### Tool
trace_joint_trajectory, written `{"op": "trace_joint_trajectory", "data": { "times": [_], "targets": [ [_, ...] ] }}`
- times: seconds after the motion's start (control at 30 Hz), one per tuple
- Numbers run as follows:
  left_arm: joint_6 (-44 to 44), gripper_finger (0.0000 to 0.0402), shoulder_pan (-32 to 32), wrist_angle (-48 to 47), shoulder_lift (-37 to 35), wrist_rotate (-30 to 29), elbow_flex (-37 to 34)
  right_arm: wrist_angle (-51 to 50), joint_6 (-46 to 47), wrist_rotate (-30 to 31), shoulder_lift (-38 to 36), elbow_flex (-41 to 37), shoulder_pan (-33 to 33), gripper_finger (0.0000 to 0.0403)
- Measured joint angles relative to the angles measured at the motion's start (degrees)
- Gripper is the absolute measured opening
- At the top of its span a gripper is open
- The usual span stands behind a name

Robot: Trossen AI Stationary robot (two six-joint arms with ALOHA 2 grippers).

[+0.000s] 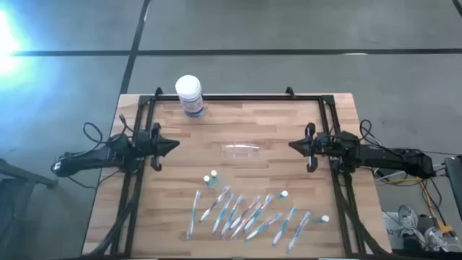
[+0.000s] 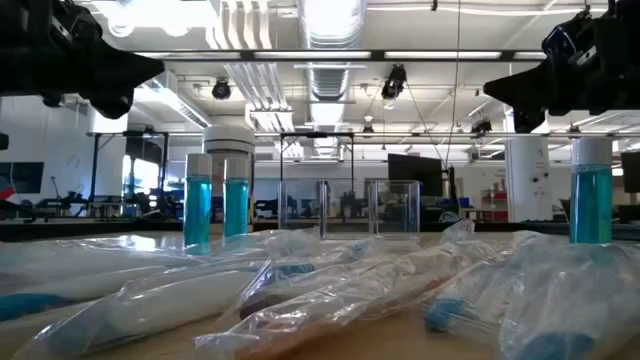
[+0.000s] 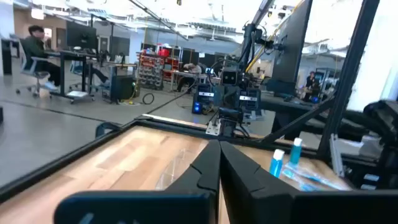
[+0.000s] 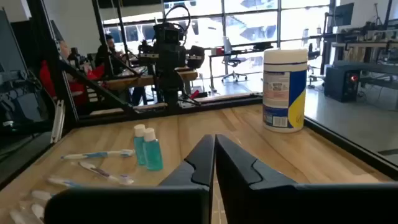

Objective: Pick & Place toothbrushing station

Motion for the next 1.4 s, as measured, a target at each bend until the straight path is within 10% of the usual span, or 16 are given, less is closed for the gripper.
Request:
{"op": "trace_joint_trajectory", "data": {
  "times": [1.03,1.4],
  "targets": [
    [7.2,0.0010,0.0,6.8,0.3,5.2,0.2,2.1,1.7,0.0,-0.1,0.0,0.0,0.0013],
    [2.8,0.0003,0.0,-5.3,9.6,3.4,18.1,2.6,1.7,0.0,-0.1,0.0,0.0,0.0013]
  ]
}}
